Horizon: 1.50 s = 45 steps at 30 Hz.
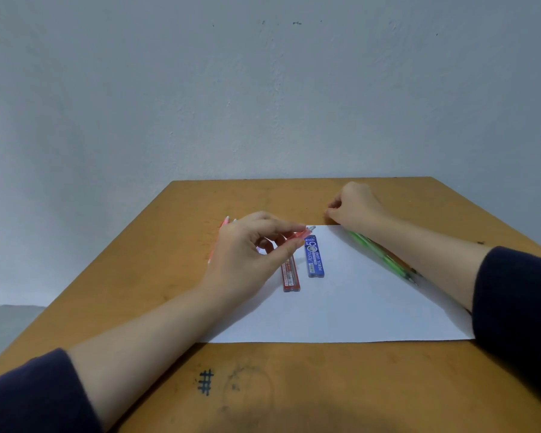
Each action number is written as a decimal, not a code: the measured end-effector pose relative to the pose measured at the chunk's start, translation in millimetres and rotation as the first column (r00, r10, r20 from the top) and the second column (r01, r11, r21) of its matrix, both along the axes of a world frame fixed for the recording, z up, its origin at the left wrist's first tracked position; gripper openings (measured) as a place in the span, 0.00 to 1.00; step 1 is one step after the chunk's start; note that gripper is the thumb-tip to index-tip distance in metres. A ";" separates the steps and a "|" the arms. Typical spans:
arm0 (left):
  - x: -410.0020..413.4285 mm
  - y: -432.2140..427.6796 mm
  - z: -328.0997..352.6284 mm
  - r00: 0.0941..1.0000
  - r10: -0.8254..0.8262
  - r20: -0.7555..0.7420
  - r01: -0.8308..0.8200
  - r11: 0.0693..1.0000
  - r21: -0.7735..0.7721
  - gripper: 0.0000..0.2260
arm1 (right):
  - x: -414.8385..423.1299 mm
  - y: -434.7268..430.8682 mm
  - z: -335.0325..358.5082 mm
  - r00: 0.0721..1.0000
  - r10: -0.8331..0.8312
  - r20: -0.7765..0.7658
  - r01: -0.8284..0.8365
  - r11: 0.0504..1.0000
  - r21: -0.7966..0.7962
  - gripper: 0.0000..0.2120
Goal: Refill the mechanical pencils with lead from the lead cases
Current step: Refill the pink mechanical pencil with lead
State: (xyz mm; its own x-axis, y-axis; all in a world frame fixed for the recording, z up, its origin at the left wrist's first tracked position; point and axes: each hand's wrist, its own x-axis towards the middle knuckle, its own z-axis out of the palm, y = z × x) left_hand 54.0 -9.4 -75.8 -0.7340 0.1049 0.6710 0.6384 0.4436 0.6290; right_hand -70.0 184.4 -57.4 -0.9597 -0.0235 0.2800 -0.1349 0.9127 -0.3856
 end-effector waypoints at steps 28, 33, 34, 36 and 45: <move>-3.4 -4.4 0.2 1.000 -0.024 0.002 0.024 0.999 0.044 0.09 | 36.6 -6.3 14.4 0.979 0.179 -0.100 -0.205 0.872 -0.445 0.02; -1.6 -5.1 2.9 1.000 -0.028 -0.005 0.028 0.999 0.043 0.07 | 62.1 -8.1 18.7 0.956 0.281 -0.087 -0.272 0.735 -0.620 0.03; -1.5 -4.9 3.3 1.000 -0.026 -0.002 0.026 0.999 0.040 0.07 | 66.6 -7.5 18.6 0.953 0.287 -0.098 -0.281 0.711 -0.645 0.03; -1.6 -4.6 3.5 1.000 -0.021 -0.004 0.021 0.999 0.028 0.07 | 74.8 -5.9 16.7 0.950 0.285 -0.127 -0.294 0.681 -0.670 0.04; -2.2 -5.5 3.1 0.999 -0.020 0.028 0.020 1.000 0.020 0.08 | 95.2 15.2 -5.8 0.931 0.257 -0.258 -0.364 0.627 -0.689 0.10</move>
State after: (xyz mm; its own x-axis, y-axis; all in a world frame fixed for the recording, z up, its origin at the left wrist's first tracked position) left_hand 51.8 -14.8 -72.7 -0.7504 0.1068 0.6523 0.6290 0.4187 0.6550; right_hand 25.3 199.5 -63.2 -0.8893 -0.0557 0.4538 -0.4522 0.2537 -0.8551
